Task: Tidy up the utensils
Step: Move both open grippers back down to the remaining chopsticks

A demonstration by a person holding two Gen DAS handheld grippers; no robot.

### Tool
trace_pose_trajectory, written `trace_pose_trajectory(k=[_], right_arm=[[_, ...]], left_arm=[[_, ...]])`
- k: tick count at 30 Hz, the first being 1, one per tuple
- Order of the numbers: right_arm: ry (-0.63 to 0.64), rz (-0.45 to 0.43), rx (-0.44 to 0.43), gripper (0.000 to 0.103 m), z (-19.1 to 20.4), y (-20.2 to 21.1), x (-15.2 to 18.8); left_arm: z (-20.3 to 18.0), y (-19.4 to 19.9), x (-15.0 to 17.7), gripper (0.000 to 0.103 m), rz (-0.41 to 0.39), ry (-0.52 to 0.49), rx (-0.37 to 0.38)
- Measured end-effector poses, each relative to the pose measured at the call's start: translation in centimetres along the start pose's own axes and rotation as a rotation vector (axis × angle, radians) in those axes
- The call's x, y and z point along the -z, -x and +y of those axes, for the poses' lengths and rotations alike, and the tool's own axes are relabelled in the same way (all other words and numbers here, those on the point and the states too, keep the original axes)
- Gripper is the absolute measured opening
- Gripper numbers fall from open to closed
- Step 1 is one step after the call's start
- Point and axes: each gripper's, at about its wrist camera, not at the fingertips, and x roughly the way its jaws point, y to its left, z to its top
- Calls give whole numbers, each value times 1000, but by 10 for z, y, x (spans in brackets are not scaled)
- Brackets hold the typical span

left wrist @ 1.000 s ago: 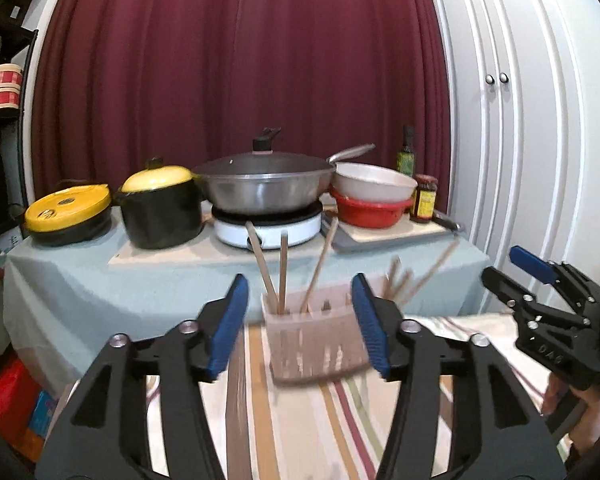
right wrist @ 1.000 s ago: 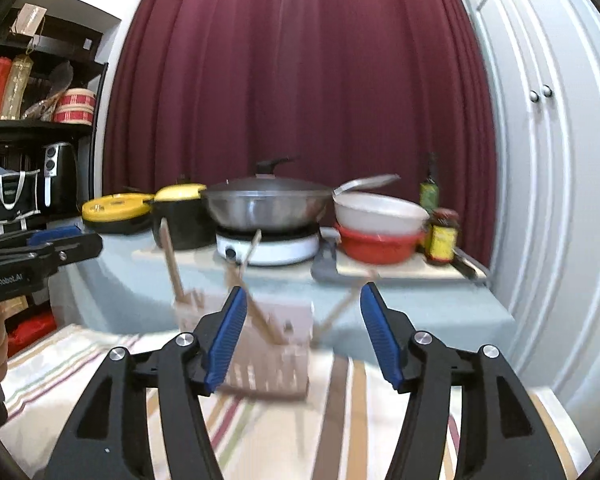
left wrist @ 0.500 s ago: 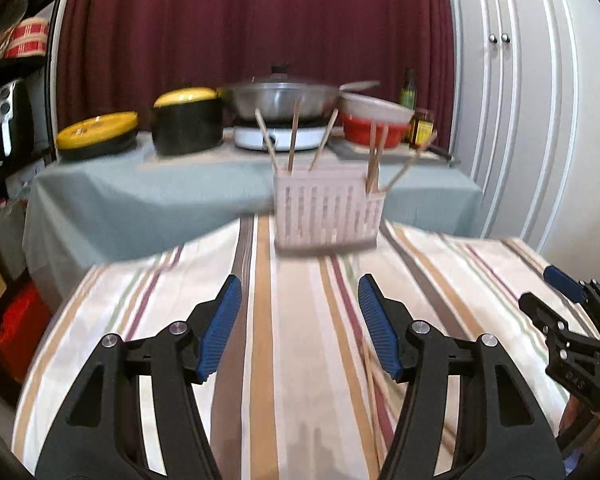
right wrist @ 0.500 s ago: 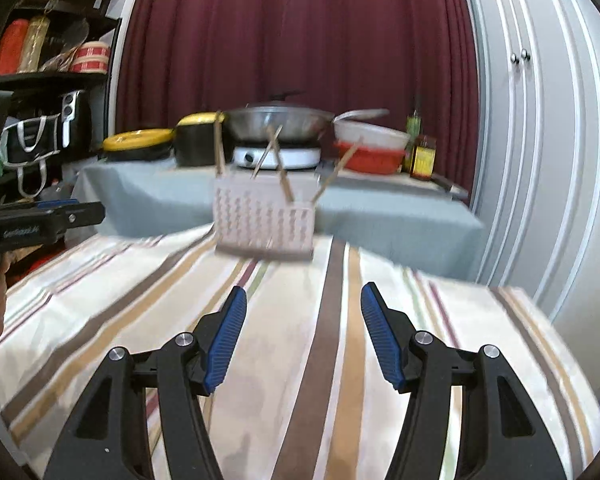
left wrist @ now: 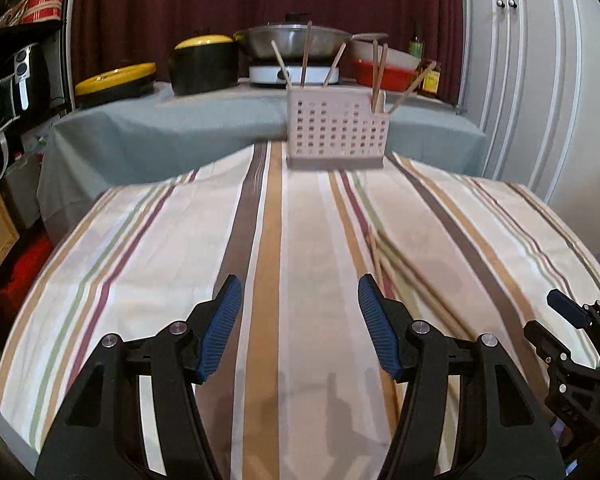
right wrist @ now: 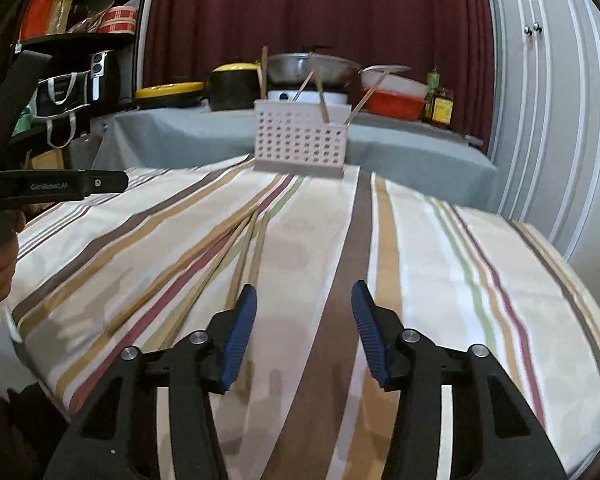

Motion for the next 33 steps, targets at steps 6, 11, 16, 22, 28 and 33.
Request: trace_pose_trajectory(k=[6, 11, 16, 22, 28, 33], right_arm=[[2, 40, -39, 39, 9, 2, 18], [14, 62, -53, 34, 14, 1, 27], [4, 75, -65, 24, 14, -2, 32], [6, 75, -85, 12, 17, -5, 33], [2, 66, -78, 8, 17, -5, 33], [-12, 57, -50, 7, 13, -3, 33]], left_arm=[[0, 4, 23, 59, 37, 4, -3], [-1, 8, 37, 59, 44, -4, 5], [-6, 10, 48, 59, 53, -14, 15], [-16, 9, 57, 59, 70, -31, 39], [-23, 9, 61, 59, 69, -36, 65], [-28, 8, 66, 59, 75, -43, 88]])
